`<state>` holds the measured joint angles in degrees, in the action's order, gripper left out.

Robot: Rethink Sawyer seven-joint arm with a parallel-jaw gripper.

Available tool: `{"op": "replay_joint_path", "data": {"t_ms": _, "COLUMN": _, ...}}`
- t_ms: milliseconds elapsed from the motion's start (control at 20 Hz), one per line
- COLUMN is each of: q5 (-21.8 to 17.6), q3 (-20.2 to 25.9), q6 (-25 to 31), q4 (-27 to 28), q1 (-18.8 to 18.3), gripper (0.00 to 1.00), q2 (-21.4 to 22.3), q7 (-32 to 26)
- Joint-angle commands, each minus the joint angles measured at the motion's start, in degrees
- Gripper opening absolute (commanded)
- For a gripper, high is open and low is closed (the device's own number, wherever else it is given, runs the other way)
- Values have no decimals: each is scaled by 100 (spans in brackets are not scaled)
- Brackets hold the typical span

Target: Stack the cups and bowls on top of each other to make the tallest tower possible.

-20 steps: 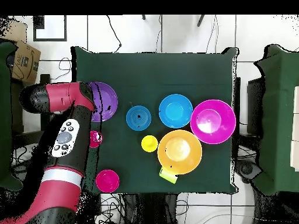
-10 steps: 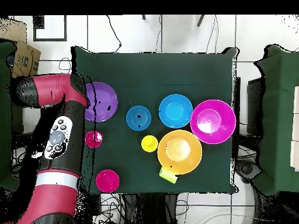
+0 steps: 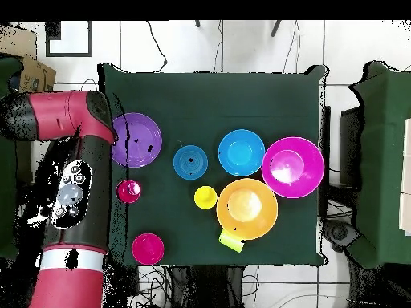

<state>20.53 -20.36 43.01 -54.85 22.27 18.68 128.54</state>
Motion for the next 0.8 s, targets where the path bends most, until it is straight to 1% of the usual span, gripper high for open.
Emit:
{"op": "replay_joint_path", "data": {"t_ms": 50, "q5": -178, "q3": 578, "q6": 527, "q4": -983, "q1": -433, "gripper": 100, "q2": 539, "q7": -65}}
{"op": "replay_joint_path", "data": {"t_ms": 150, "q5": -269, "q3": 640, "q6": 349, "q4": -1200, "q1": -516, "gripper": 100, "q2": 604, "q7": -254}}
{"op": "replay_joint_path", "data": {"t_ms": 400, "q5": -470, "q3": 757, "q6": -48, "q4": -1527, "q1": -611, "gripper": 100, "q2": 621, "q7": -423}}
{"op": "replay_joint_path", "data": {"t_ms": 650, "q5": -652, "q3": 795, "q6": 62, "q4": -1789, "q1": -626, "gripper": 100, "q2": 687, "q7": -537}}
{"op": "replay_joint_path", "data": {"t_ms": 800, "q5": -688, "q3": 869, "q6": 79, "q4": -1877, "q1": -646, "gripper": 100, "q2": 714, "q7": -513}}
